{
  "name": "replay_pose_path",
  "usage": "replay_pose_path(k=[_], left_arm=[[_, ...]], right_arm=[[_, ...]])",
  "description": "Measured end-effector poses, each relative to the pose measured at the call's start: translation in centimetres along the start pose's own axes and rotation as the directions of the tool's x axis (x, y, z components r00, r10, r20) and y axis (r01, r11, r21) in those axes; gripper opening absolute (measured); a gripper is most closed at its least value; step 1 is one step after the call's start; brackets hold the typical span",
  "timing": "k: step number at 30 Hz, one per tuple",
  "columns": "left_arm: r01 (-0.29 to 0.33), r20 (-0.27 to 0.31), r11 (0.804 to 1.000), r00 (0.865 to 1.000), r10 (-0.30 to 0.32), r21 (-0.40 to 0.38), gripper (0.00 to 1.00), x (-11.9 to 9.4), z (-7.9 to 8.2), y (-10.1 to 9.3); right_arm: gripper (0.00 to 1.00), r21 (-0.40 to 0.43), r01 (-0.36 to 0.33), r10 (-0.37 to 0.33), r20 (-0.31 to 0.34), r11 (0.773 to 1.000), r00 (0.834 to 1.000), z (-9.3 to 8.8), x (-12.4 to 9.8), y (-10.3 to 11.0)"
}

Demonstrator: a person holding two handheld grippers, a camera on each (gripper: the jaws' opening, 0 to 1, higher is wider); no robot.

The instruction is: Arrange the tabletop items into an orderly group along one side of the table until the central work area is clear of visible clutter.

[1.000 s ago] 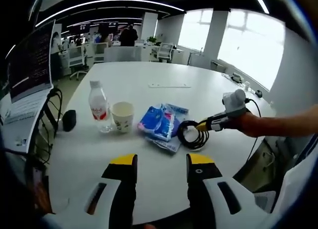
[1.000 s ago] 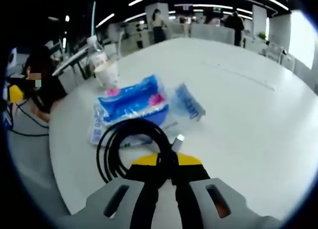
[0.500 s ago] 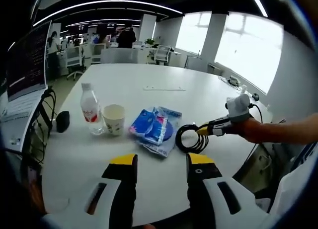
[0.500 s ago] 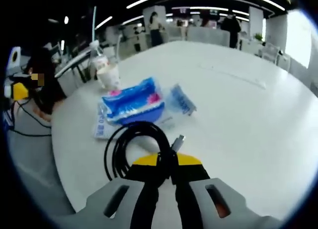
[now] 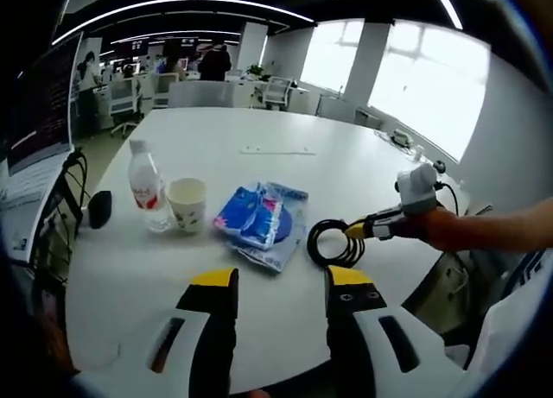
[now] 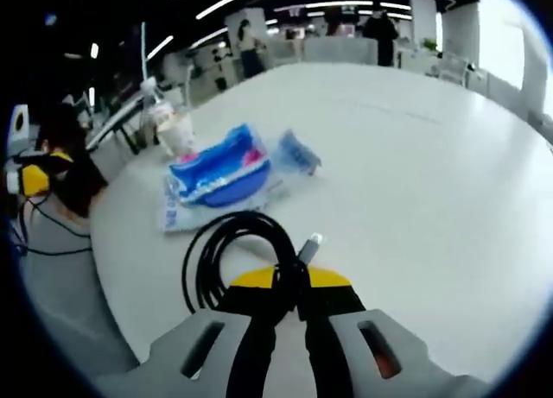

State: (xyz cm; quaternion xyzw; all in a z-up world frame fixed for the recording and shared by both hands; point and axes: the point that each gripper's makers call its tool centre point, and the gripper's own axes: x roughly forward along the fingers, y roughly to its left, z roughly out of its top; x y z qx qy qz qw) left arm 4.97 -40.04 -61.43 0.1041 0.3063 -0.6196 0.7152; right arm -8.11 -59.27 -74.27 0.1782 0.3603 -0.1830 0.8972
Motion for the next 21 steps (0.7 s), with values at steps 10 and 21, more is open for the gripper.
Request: replay_pose_path(k=[10,21], left_arm=[[-0.01,0.009,1.0,1.0,0.01,-0.011,0.39,0.0,0.2,0.9],[0.003,0.015,1.0,1.0,-0.003,-0.016,0.39,0.4,0.1,0.2]], right_arm=[[0.09,0.059,-0.002,0.003,-0.02,0.998,1.0,-1.3,0.3,-0.1],[0.08,0.062,-0.014,0.017,-0.041,0.998,0.999,-2.2,0.1,0.0]])
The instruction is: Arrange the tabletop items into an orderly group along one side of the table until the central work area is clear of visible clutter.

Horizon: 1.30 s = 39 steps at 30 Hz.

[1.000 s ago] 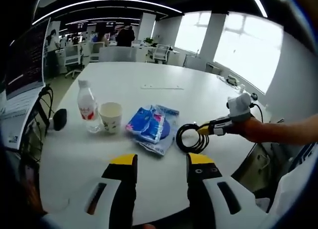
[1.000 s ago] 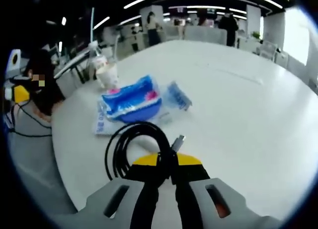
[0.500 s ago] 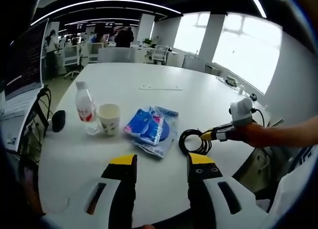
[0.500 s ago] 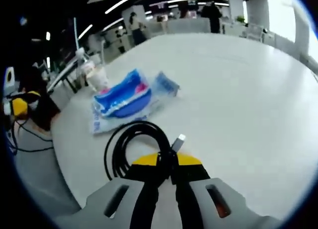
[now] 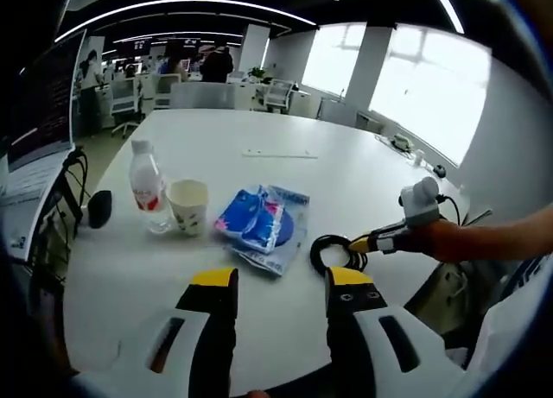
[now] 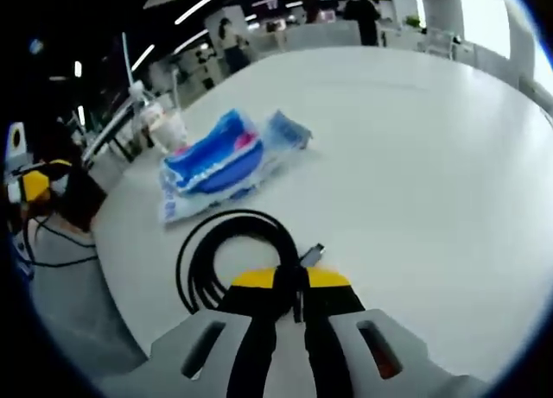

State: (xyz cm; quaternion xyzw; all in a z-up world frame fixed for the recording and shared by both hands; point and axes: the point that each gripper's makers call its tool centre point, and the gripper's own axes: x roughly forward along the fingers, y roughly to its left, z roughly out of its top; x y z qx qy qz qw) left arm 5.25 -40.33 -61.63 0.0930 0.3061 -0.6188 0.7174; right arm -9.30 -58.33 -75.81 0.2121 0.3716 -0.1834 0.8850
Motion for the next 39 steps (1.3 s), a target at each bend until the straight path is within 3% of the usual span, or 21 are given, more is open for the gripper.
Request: replay_pose_path(k=[11,24,39], left_arm=[[0.017,-0.008,1.0,1.0,-0.017,-0.004,0.39,0.2,-0.8,-0.9],[0.012,-0.017,0.999,1.0,-0.012,-0.031,0.39,-0.1,-2.3,-0.8],[-0.017,-0.021,0.997,1.0,0.015,-0.069,0.37,-0.5,-3.1,-0.1]], right_arm=[[0.08,-0.009,0.0,0.0,-0.004,1.0,1.0,-0.4,-0.8,-0.2],[0.07,-0.009,0.017,-0.016,0.032,1.0,0.999,0.8,-2.1,0.1],[0.05,-0.048,-0.008,0.01,0.051,0.999,0.999,4.1,-0.6,1.9]])
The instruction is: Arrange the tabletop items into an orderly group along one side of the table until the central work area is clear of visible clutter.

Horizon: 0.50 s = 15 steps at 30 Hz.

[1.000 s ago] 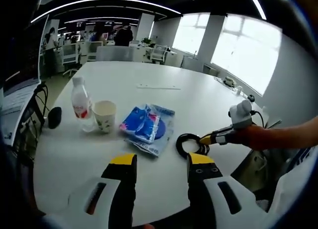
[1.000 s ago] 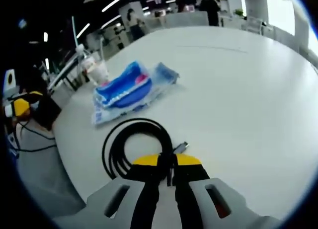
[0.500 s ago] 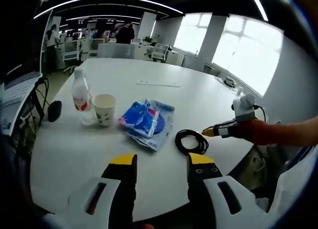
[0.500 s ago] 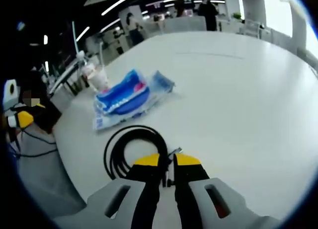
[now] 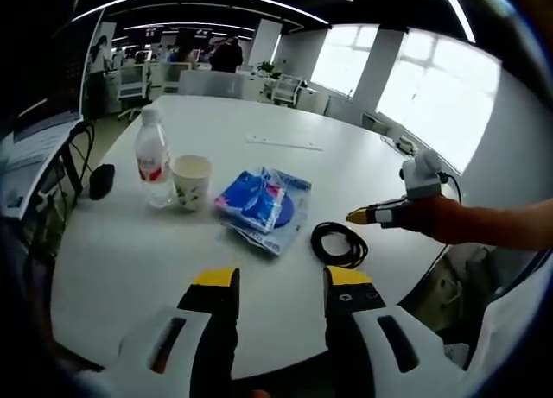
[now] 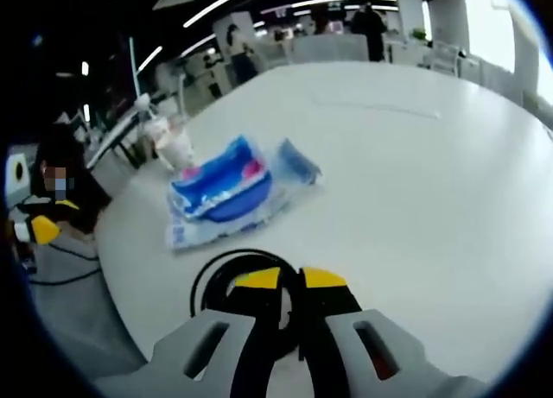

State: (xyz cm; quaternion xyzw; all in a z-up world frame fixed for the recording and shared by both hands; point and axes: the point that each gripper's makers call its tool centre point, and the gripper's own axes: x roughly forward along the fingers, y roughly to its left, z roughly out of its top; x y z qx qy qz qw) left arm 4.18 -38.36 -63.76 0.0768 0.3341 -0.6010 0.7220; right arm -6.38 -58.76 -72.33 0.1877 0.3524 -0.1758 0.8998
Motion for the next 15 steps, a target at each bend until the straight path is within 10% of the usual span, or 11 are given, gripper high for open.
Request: replay_pose_path(k=[15], left_arm=[[-0.03,-0.014,0.998,0.999,0.029,-0.057,0.36,0.2,-1.3,0.7]], right_arm=[[0.07,-0.059,-0.025,0.024,-0.019,0.998,1.0,2.3,2.1,0.2]])
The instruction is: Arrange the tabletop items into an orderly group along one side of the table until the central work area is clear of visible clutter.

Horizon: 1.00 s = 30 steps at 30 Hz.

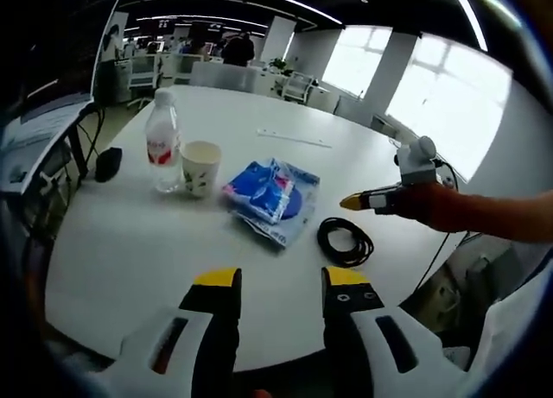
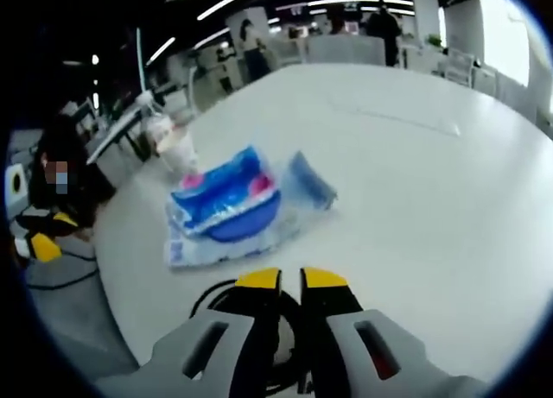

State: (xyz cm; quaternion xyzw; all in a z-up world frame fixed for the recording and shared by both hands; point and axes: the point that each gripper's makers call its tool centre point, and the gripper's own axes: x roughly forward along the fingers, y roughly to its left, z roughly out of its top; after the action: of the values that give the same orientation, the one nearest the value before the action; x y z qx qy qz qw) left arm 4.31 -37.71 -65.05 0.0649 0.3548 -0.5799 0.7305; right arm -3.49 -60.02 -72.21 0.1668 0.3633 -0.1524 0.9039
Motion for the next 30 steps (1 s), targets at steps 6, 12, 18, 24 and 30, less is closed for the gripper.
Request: replay_pose_path(k=[6,12,18,24,30], left_arm=[[-0.017,-0.004,1.0,1.0,0.017,-0.019,0.35,0.1,-0.4,0.5],[-0.027,-0.012,0.998,1.0,0.026,-0.051,0.34,0.6,-0.9,0.6],[-0.025,-0.02,0.997,1.0,0.023,-0.067,0.34,1.0,-1.2,0.2],[-0.038,-0.016,0.997,0.999,0.037,-0.065,0.35,1.0,-1.0,0.4],[-0.061,-0.002,0.995,0.998,0.061,-0.074,0.35,0.6,-0.4,1.0]], right_arm=[[0.08,-0.027,0.002,-0.002,0.0,1.0,1.0,1.6,0.8,-0.7],[0.09,-0.066,-0.022,0.022,0.0,0.998,1.0,2.9,1.8,-0.5],[0.1,-0.11,-0.056,0.055,-0.012,0.992,0.998,4.0,3.6,0.2],[0.12,-0.137,-0.09,0.087,-0.022,0.986,0.996,5.2,5.6,0.8],[0.12,-0.14,-0.108,0.106,-0.022,0.984,0.994,6.5,7.4,1.1]])
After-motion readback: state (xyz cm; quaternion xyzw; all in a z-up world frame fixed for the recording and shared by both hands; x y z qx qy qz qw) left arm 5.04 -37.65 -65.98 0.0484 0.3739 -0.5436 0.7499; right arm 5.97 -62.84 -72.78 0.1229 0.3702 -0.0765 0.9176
